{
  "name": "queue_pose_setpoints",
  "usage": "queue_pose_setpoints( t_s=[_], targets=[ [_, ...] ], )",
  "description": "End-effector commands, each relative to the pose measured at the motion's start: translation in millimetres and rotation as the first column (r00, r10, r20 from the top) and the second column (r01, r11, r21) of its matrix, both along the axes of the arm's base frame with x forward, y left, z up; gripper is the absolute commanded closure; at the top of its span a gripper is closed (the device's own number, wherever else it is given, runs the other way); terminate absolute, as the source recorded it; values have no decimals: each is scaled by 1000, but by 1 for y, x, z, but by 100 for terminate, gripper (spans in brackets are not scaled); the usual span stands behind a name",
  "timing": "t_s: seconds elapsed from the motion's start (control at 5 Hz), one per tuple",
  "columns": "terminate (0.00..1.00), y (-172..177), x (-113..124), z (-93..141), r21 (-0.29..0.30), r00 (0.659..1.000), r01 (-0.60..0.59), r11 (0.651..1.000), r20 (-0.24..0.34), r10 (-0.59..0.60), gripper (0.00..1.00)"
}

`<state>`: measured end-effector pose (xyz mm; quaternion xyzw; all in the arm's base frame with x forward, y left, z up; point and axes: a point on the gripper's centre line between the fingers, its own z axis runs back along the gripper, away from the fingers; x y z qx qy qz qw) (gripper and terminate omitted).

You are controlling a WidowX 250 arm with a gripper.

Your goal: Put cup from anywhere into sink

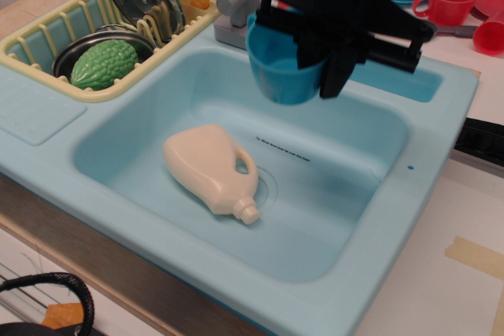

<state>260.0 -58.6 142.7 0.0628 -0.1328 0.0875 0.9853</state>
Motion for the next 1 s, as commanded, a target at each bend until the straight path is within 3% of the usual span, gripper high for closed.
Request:
queue_pose_setpoints(
  t_s=[0.0, 0.2, 0.6, 0.8],
  targets=[
    [0, -16, -7, -31, -113, 998, -16, 994, 57, 22, 0],
    [0, -17, -8, -50, -142, 995, 2, 990, 99, 13, 0],
    [0, -16, -7, -59, -164, 995, 30, 986, 98, -14, 0],
    [100, -16, -7, -59, -164, 995, 30, 986, 98, -14, 0]
  ],
)
